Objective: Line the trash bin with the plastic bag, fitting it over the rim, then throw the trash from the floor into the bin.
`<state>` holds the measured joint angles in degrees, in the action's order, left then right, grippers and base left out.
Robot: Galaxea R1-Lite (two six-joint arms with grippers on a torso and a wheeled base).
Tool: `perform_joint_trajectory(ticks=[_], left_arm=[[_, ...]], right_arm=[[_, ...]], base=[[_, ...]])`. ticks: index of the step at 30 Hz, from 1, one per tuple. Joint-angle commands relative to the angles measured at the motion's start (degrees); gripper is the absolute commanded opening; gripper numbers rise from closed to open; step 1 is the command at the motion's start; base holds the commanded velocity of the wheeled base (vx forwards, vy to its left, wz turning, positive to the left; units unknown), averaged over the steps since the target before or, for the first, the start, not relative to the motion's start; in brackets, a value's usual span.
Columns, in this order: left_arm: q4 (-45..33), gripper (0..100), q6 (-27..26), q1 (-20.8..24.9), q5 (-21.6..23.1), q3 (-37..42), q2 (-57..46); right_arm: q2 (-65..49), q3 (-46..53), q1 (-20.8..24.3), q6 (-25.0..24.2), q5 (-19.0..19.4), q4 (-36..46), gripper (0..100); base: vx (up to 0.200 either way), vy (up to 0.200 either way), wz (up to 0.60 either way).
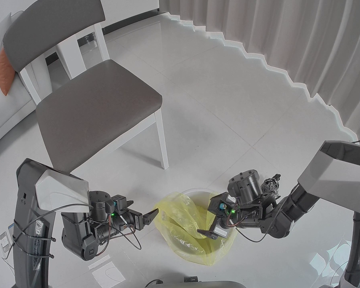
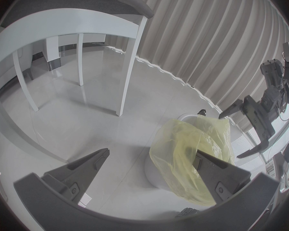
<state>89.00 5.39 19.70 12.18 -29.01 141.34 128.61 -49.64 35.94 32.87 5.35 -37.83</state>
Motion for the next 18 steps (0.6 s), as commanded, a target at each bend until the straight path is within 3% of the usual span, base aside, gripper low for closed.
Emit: perform_joint_trajectory(ticks=[1,18], left_arm=[[1.0,100,0.06,0.08,0.04,0.1,-0.8],[1.0,100,0.15,-0.01,0.13,0.8,-1.42]], right_arm=[[5.16,-5.12,2.65,-1.05,-0.43,2.41,100],[12.54,-14.08,2.12,-2.02,-1.92,7.15,100]], base=[[0.0,0.0,0.0],[0.0,0.0,0.0]])
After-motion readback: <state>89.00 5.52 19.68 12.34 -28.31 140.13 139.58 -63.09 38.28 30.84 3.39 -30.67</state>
